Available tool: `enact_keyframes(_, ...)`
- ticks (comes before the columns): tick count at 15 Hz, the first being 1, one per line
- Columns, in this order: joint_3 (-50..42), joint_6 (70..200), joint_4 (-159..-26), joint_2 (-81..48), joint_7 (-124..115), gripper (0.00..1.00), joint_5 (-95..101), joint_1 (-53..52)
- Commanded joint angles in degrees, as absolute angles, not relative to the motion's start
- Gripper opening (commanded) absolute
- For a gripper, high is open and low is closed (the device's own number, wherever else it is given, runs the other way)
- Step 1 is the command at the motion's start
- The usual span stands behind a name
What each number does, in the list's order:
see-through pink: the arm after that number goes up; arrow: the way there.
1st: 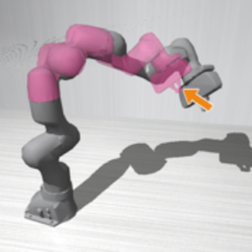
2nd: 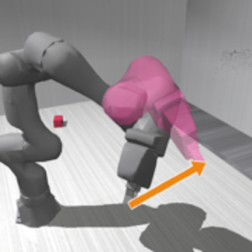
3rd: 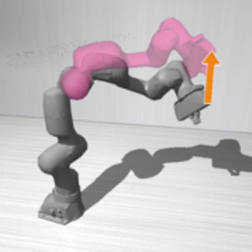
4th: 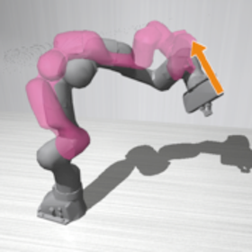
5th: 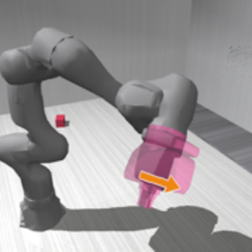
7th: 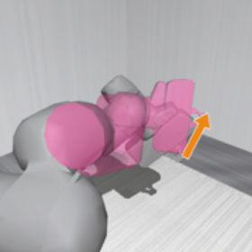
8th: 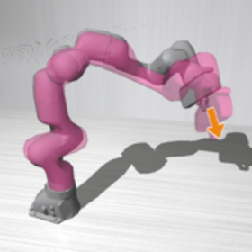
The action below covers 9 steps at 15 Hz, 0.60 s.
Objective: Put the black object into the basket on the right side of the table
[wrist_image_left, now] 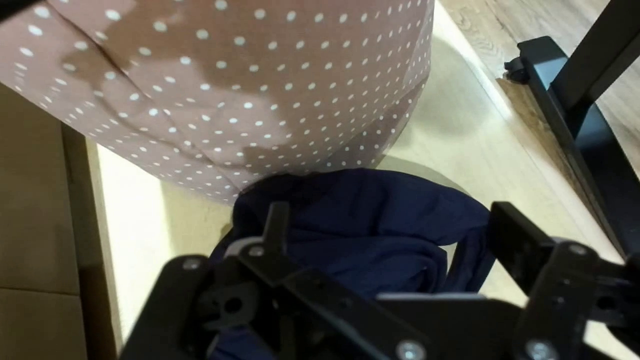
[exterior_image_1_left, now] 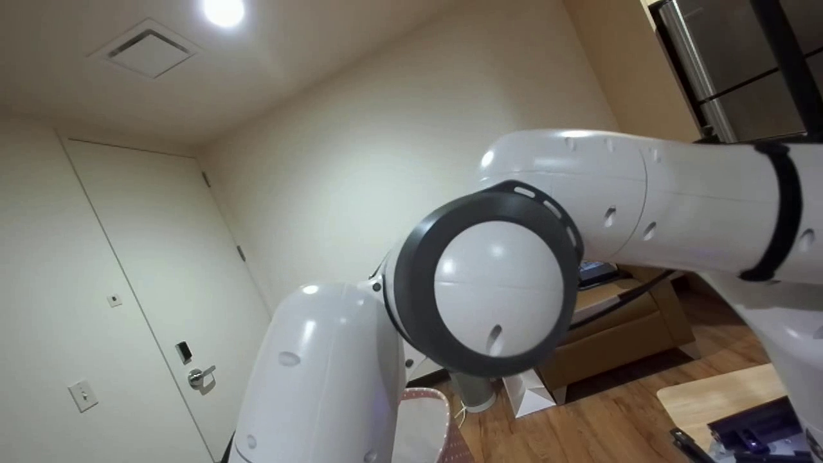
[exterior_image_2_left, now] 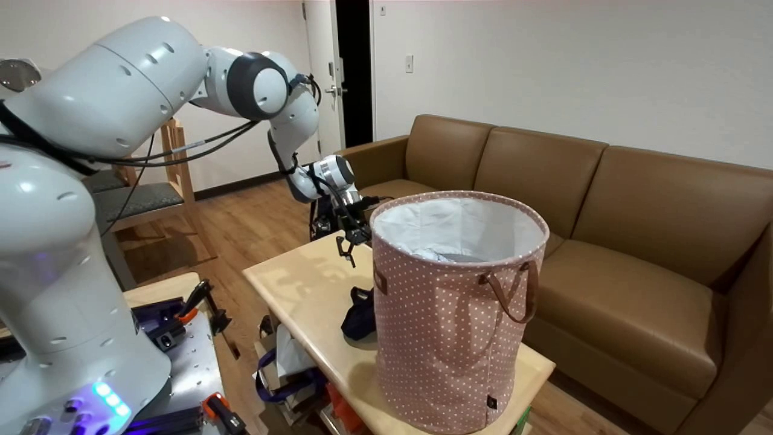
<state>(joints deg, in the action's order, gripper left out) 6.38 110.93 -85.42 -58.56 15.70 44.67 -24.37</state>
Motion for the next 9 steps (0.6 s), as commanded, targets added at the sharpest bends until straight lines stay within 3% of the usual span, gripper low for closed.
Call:
enact_keyframes(1, 8.09, 117.48, -85.93, -58.77, 15.27, 1.0, 45.33, -22.04)
enact_keyframes(9, 8.21, 130.66, -80.34, -68.16, 21.93, 1.0, 42.85, -16.8)
